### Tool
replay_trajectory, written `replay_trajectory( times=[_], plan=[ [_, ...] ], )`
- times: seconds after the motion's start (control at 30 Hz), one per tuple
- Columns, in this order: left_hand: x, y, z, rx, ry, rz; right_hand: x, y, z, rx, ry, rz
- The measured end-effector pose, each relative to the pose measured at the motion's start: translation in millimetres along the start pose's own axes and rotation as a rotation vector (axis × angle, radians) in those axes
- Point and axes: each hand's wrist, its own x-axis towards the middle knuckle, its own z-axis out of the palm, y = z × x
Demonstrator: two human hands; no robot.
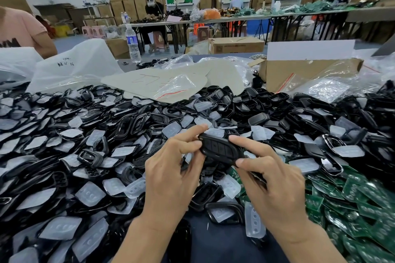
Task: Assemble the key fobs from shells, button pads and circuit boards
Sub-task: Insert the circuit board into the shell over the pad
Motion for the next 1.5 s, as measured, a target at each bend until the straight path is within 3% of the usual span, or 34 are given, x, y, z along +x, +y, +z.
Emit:
replay_trajectory(
  times=[0.67,0.87,0.93,1.03,1.17,1.27,1.4,1.5],
  plan=[
    [-1.9,-6.4,1.6,0.046,-0.023,-0.054,-0.3,0.7,1.1,-0.032,0.019,-0.007],
    [-2.6,-11.8,2.1,0.11,-0.079,0.057,-4.3,2.4,2.3,0.007,0.006,0.06],
    [-3.1,-12.3,1.9,0.108,-0.093,0.041,-6.3,0.8,4.2,0.044,-0.029,0.183],
    [-5.6,-9.3,4.6,0.088,-0.143,-0.063,-4.0,-4.6,6.8,0.16,-0.093,0.533],
    [2.6,-6.4,10.8,-0.02,-0.242,-0.58,5.9,-3.1,7.6,0.393,0.003,0.981],
    [36.1,-17.5,25.8,-0.097,-0.384,-0.794,10.5,6.6,6.6,0.617,0.056,1.253],
    [104.8,-37.9,61.6,-0.448,-0.391,-1.086,9.2,16.4,10.4,0.903,0.104,1.459],
    [127.9,-61.2,63.2,-0.329,-0.39,-1.145,5.3,16.6,12.4,1.033,0.106,1.523]
  ],
)
